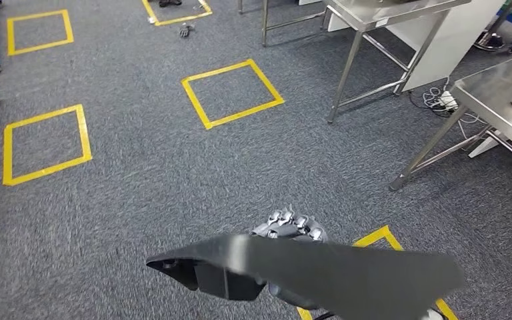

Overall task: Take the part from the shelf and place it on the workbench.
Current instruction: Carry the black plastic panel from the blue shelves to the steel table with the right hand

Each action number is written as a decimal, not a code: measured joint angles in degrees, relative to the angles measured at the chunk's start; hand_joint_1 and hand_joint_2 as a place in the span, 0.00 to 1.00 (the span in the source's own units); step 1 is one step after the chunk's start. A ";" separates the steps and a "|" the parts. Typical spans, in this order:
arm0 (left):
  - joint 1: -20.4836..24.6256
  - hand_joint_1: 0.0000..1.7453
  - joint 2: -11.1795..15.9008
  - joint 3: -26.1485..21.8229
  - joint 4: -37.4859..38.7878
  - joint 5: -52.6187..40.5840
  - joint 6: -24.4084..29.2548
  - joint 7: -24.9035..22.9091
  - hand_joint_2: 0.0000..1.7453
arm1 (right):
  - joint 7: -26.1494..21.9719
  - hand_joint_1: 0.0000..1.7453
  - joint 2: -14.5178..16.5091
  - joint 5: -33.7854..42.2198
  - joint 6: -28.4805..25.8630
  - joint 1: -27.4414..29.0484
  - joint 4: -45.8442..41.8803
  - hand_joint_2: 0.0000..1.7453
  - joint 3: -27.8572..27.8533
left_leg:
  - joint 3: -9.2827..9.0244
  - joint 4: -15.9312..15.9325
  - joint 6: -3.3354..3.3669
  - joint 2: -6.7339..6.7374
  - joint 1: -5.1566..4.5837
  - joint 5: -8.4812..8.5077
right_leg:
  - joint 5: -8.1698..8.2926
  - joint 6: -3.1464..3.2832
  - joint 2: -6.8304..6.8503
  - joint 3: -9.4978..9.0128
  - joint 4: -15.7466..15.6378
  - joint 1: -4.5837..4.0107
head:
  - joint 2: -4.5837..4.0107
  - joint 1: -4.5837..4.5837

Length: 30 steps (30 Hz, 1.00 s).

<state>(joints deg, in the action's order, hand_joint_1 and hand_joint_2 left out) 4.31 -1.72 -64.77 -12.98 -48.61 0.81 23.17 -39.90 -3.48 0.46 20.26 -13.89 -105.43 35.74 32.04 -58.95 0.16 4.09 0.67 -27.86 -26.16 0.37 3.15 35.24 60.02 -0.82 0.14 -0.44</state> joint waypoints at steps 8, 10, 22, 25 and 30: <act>0.19 0.00 -0.03 0.00 0.00 -0.99 -0.86 0.65 1.00 | -0.12 1.00 -1.15 0.04 -1.13 0.37 -1.49 1.00 -2.74 | 4.79 -11.64 -1.58 -3.18 0.14 -6.75 | 0.57 1.86 -3.71 -1.16 -2.18 0.49 | 0.02 0.31; 0.06 0.00 -0.03 0.00 0.00 -1.34 -0.75 0.50 1.00 | -0.09 1.00 -2.16 -0.08 -1.67 0.99 -1.48 1.00 -4.03 | 7.09 -15.48 -1.66 -3.52 0.14 -7.15 | 0.49 1.86 -5.04 -1.18 -2.00 0.45 | 0.02 0.33; -0.15 0.00 -0.81 -0.89 0.00 -0.21 -0.04 0.80 1.00 | -0.18 1.00 -10.57 3.90 8.00 10.59 -7.06 1.00 -12.79 | 0.17 0.87 0.95 -4.67 0.27 0.86 | -3.92 -1.44 -5.00 2.65 5.59 0.95 | 0.01 -0.10; -0.32 0.00 -0.76 -1.18 0.00 -0.15 -0.42 0.91 1.00 | -0.18 1.00 -11.24 3.66 8.53 11.84 -8.23 1.00 -14.54 | 0.00 0.88 1.08 -2.55 0.16 0.53 | -6.84 -2.18 -3.60 7.49 14.50 1.46 | 0.01 -0.17; -0.16 0.00 -0.77 -1.32 0.00 -0.41 -0.62 0.89 1.00 | -0.18 1.00 -12.05 3.11 6.36 12.25 -9.35 1.00 -15.64 | -1.13 0.90 0.27 0.04 -0.04 -0.38 | 0.40 -1.65 -0.57 0.30 0.43 1.17 | -0.01 -0.15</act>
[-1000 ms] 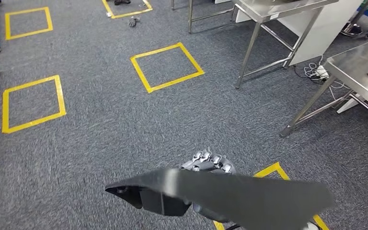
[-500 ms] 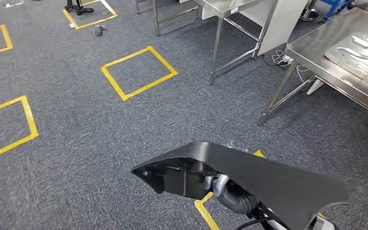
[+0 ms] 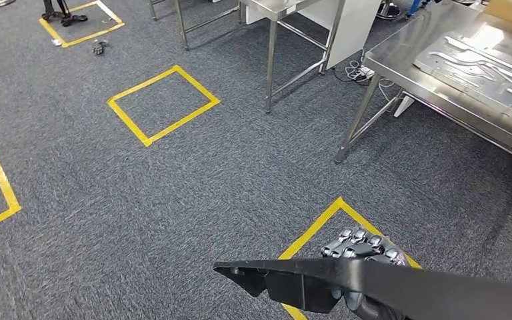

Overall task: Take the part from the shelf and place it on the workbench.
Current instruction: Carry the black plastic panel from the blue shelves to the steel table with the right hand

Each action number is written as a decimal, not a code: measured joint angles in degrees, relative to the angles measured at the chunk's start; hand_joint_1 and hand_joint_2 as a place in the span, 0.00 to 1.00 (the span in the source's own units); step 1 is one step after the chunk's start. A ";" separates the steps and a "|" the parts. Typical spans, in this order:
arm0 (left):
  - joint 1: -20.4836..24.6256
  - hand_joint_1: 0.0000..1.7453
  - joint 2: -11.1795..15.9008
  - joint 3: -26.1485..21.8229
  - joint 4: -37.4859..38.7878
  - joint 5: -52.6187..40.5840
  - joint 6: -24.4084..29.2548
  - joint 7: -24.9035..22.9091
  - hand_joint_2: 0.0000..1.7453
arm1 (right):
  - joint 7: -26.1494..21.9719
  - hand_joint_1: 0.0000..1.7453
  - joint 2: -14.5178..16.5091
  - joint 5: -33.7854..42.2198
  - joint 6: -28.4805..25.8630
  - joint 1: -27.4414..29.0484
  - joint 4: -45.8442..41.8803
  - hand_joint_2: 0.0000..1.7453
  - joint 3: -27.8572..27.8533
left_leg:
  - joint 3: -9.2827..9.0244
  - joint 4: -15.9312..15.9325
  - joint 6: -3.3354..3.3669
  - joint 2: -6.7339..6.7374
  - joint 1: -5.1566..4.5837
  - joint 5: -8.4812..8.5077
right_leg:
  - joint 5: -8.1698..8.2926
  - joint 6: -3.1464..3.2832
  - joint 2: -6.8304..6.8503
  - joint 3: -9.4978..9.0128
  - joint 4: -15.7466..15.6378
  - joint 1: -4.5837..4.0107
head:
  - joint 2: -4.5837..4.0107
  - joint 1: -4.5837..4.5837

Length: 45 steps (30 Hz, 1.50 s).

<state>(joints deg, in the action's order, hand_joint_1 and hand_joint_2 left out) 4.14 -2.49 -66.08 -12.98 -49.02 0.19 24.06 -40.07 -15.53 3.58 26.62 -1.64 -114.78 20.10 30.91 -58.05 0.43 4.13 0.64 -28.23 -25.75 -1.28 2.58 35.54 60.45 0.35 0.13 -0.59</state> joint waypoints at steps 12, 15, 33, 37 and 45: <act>-0.02 0.00 0.10 -0.08 0.00 -0.29 -0.25 0.19 1.00 | 0.07 1.00 0.32 -2.17 -1.92 1.07 -1.17 1.00 -0.50 | 7.15 -14.19 -1.84 -3.76 0.14 -5.03 | 0.07 2.65 -5.56 -1.78 -2.49 -0.14 | 0.00 0.29; 0.02 0.00 0.10 -0.10 0.00 -0.25 -0.19 0.27 1.00 | 0.08 1.00 0.56 -2.33 -1.96 1.06 -1.10 1.00 -0.40 | 4.89 -8.05 -1.60 -4.14 0.15 -0.82 | -0.16 2.51 -6.63 -1.85 -2.12 -0.14 | 0.00 0.28; 0.15 0.00 -0.33 -1.36 0.00 0.48 0.09 0.07 1.00 | 0.19 1.00 1.08 -2.04 -2.21 0.67 -0.05 1.00 0.74 | 0.33 0.45 -0.32 0.38 -0.05 0.69 | -0.54 -0.39 0.71 -1.33 -1.22 0.47 | 0.01 -0.20; 0.30 0.00 -0.31 -1.48 0.00 0.56 -0.22 0.01 1.00 | 0.15 1.00 1.14 -1.98 -2.25 0.94 -0.09 1.00 0.79 | -0.19 0.18 -1.77 1.03 0.02 -0.15 | -0.39 1.13 -0.93 -1.73 -2.36 0.23 | 0.01 -0.11; -0.41 0.00 -0.29 -2.19 0.00 1.11 -1.33 -0.17 1.00 | 0.20 1.00 1.38 -1.20 -1.65 2.11 0.35 1.00 1.08 | 6.79 -13.06 -1.99 -3.95 0.35 -4.13 | -0.57 2.46 -5.97 -2.39 -2.40 -0.02 | 0.02 0.17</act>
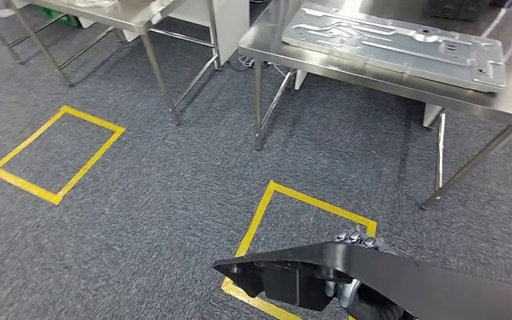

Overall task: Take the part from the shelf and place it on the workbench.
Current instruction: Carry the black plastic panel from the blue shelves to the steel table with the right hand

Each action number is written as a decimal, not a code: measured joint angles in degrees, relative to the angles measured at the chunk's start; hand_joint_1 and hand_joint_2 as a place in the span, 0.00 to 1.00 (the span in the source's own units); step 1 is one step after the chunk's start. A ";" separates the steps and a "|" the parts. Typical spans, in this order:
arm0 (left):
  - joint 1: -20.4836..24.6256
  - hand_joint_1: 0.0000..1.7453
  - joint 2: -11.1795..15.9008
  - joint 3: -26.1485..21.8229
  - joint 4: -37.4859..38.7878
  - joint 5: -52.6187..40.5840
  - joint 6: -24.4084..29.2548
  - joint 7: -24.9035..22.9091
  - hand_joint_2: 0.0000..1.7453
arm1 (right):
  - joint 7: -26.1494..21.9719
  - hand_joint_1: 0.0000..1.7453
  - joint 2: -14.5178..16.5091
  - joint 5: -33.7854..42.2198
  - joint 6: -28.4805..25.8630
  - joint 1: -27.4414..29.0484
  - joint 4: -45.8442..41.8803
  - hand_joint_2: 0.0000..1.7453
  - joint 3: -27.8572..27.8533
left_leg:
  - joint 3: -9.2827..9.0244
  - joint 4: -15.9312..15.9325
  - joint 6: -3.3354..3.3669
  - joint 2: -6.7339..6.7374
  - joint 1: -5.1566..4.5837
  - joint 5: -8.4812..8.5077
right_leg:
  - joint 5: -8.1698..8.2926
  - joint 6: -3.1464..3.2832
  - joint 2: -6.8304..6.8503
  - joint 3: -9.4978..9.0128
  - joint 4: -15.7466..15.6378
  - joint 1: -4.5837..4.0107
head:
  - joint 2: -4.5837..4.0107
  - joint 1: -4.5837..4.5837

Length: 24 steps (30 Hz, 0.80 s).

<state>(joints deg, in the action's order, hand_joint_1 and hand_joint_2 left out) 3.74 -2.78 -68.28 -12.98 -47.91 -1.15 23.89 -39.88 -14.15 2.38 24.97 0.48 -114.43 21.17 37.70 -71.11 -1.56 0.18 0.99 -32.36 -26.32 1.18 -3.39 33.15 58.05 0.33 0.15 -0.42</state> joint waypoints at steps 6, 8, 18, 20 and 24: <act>0.14 0.00 0.16 -0.30 0.00 -0.04 -0.86 0.43 1.00 | 0.05 1.00 -0.03 0.64 0.66 -0.17 0.59 1.00 0.03 | -5.02 12.42 1.30 -3.97 -0.05 5.08 | -0.25 -1.62 -3.67 0.86 0.77 0.37 | -0.01 0.01; 0.37 0.00 0.17 -0.32 -0.01 -0.02 -0.92 0.48 1.00 | 0.03 1.00 -0.08 0.89 0.79 -0.42 0.83 1.00 0.03 | -5.47 13.19 1.97 -2.75 0.20 5.43 | -0.73 -2.26 -2.35 1.18 1.46 0.31 | -0.02 -0.16; 0.63 0.00 0.28 -1.07 -0.02 0.40 -0.80 -1.05 1.00 | 0.04 1.00 -0.13 1.74 0.47 -3.39 3.27 1.00 0.68 | -6.83 13.49 1.52 3.51 0.10 4.35 | 0.50 -3.56 5.82 2.25 2.50 0.85 | -0.01 -0.61; 0.78 0.00 0.43 -1.19 -0.02 0.42 -0.90 -1.27 1.00 | 0.03 1.00 -0.13 2.33 0.47 -4.36 3.77 1.00 0.79 | -7.15 13.50 0.80 4.31 -0.16 4.05 | 0.59 -2.65 5.98 1.58 0.74 0.40 | 0.00 -0.56; 1.25 0.00 0.50 -1.31 -0.02 0.43 -1.20 -1.46 1.00 | 0.03 1.00 -0.21 3.50 0.57 -6.38 4.89 1.00 1.02 | -6.65 11.32 -0.36 3.26 0.13 2.18 | 0.95 -1.05 3.96 1.49 0.21 0.68 | -0.01 -0.47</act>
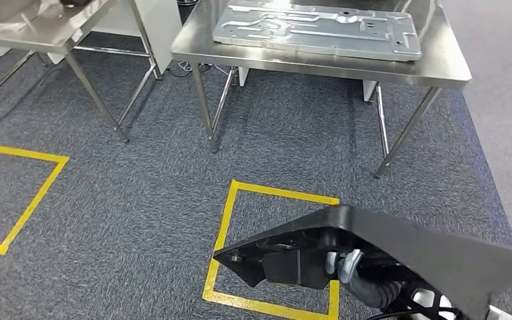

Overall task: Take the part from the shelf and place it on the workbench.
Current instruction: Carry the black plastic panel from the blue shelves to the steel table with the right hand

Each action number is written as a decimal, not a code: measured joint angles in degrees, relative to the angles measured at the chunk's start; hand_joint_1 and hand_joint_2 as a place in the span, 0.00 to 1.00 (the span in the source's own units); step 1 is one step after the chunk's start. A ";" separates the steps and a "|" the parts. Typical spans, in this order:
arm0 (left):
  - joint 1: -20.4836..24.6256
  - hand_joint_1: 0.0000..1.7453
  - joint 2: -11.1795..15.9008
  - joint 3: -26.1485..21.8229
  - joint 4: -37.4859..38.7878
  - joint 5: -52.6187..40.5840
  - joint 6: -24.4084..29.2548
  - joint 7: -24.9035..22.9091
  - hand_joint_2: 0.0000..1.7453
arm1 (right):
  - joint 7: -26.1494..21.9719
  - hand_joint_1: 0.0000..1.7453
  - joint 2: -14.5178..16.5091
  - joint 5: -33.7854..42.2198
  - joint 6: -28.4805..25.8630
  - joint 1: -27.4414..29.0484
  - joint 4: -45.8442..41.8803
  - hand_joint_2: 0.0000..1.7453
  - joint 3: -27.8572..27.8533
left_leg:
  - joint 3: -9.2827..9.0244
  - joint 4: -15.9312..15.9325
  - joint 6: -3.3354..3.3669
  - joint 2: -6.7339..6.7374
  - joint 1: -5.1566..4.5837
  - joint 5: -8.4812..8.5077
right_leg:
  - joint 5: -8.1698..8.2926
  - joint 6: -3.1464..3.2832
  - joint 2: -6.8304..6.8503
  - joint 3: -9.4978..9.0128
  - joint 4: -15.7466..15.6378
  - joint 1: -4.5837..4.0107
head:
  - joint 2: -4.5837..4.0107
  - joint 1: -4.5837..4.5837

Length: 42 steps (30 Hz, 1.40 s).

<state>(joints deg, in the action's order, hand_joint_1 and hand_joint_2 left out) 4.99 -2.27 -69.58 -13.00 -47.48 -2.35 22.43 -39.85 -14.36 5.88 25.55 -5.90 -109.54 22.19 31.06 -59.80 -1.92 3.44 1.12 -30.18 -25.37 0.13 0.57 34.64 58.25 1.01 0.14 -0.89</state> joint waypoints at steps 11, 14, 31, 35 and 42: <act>-0.08 0.00 0.37 -0.51 0.00 0.10 -0.75 -0.04 1.00 | 0.02 1.00 -0.34 -0.67 -1.69 -1.26 1.79 1.00 0.63 | 1.87 1.09 1.97 -3.94 -0.45 2.24 | -0.78 0.04 -4.89 -0.42 0.81 -0.91 | -0.01 0.31; -0.07 0.00 0.38 -0.60 0.00 0.11 -0.79 -0.01 1.00 | 0.00 1.00 -0.95 -0.84 -2.05 -1.24 1.80 1.00 0.82 | 0.89 2.13 3.22 -3.70 -0.37 2.39 | -0.53 -1.11 -4.28 -0.31 2.02 -0.80 | 0.00 0.25; -0.64 0.00 0.23 -0.80 0.01 0.05 -1.40 0.49 1.00 | -0.05 1.00 -1.88 -1.60 -2.13 -0.56 1.46 1.00 1.42 | -1.65 -3.77 0.03 -2.53 0.39 -1.15 | 0.16 0.29 -0.32 1.33 1.06 0.13 | 0.01 0.05; -0.91 0.00 0.26 -0.83 0.02 0.05 -1.32 0.58 1.00 | -0.04 1.00 -1.90 -1.94 -1.98 -0.27 1.31 1.00 1.42 | 7.03 -15.06 0.25 -2.88 0.20 -6.70 | -1.69 1.33 -1.03 -0.95 0.95 -0.49 | 0.01 0.15; -1.01 0.00 0.80 -0.91 -0.02 0.03 -1.22 0.65 1.00 | 0.00 1.00 -1.89 -1.97 -1.84 -0.27 1.51 1.00 1.36 | 5.92 -0.16 3.38 -3.68 -1.59 5.33 | -4.74 0.66 -2.09 -4.57 0.95 -1.11 | 0.00 0.00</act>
<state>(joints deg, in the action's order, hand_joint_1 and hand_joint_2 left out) 3.98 -1.47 -70.49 -13.02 -47.45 -3.57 23.08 -39.85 -16.25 3.91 23.70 -6.17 -108.03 23.55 36.98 -59.95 1.46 -0.24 -0.47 -24.86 -30.11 0.80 -1.52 30.07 59.20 -0.10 0.14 -0.89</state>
